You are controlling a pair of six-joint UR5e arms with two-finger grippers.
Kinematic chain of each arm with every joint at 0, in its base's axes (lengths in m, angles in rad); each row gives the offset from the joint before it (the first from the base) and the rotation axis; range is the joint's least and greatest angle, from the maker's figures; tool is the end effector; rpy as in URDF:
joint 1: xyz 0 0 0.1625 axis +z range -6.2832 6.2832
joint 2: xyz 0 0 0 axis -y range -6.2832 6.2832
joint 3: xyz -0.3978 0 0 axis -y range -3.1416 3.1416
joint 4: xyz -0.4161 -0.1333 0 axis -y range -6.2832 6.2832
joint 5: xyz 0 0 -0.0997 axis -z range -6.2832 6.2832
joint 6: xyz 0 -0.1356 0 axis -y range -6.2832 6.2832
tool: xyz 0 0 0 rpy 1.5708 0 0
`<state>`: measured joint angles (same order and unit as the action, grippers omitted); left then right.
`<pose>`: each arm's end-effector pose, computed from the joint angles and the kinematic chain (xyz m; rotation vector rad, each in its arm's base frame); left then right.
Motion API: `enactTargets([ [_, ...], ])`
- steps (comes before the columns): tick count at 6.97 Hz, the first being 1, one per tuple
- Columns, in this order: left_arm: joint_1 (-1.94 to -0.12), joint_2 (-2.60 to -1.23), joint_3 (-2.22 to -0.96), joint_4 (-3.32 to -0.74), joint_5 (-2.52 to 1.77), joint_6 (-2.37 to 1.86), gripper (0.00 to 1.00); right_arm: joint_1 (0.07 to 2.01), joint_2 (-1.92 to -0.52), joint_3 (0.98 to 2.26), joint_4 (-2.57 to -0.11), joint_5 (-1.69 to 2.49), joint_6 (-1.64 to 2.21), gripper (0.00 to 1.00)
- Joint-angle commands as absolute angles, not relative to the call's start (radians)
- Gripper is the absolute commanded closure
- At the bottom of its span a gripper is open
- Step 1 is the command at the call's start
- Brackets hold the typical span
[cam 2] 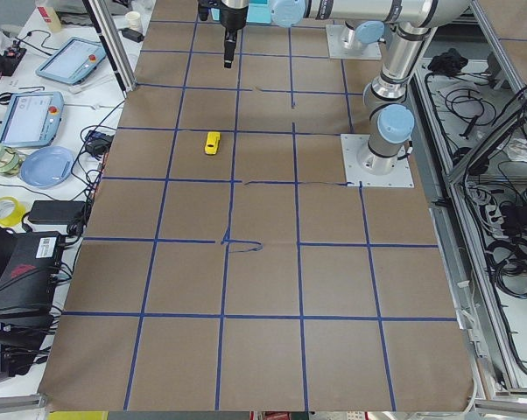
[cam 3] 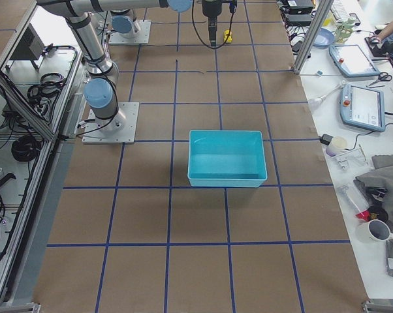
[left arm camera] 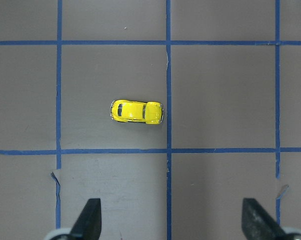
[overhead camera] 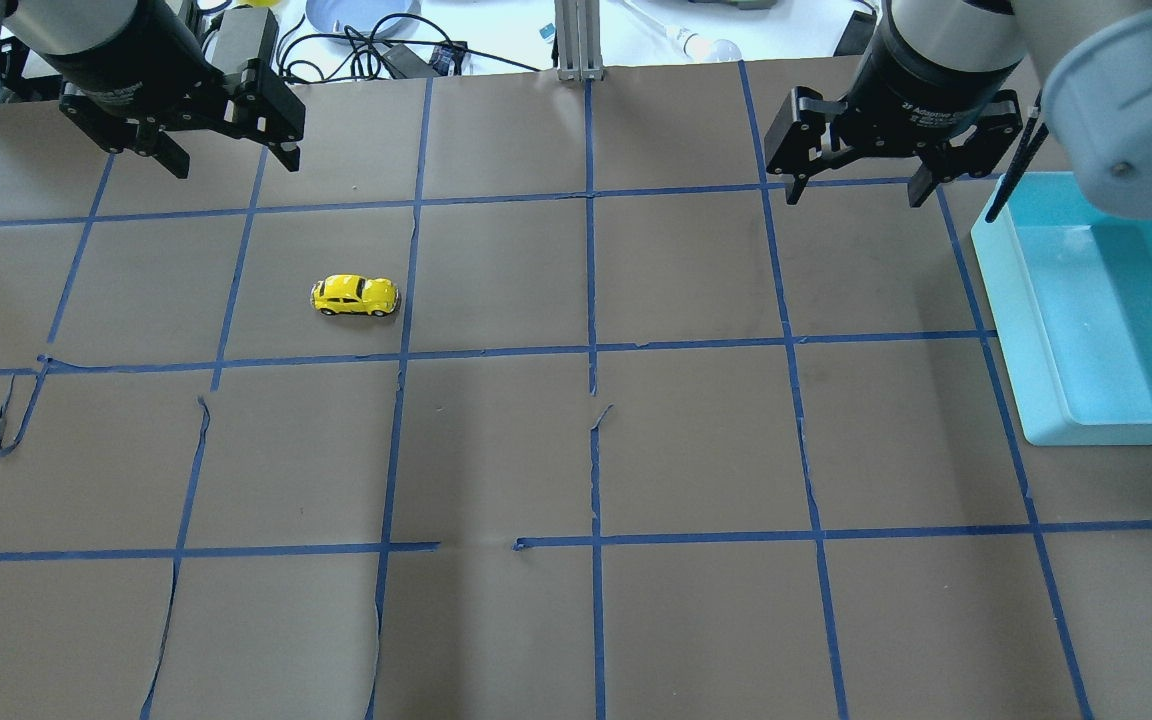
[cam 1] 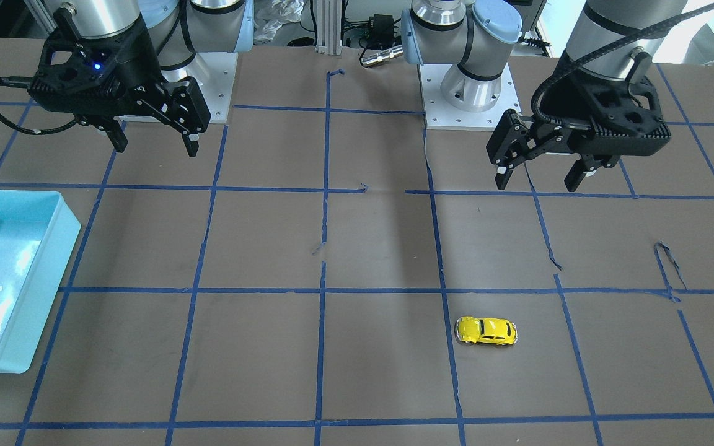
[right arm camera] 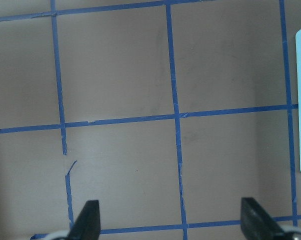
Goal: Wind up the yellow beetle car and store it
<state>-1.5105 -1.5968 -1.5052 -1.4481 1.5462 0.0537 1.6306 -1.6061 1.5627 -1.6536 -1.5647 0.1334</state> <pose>-0.1035 -0.5537 0.4590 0.0072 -3.1159 0.2552 0.1648 -0.5087 0.4561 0.1141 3.1152 -0.1951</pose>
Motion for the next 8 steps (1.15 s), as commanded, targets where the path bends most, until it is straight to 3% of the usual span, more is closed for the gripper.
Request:
enactTargets([
  [1,-1.511,-1.594,-1.506,-1.448,1.546,0.054,0.0,1.631,-1.606,1.563,-1.654,-1.565,0.132,0.0],
  [8,-1.509,-1.597,-1.514,-1.437,1.548,0.054,0.0,1.631,-1.606,1.563,-1.654,-1.565,0.126,0.0],
])
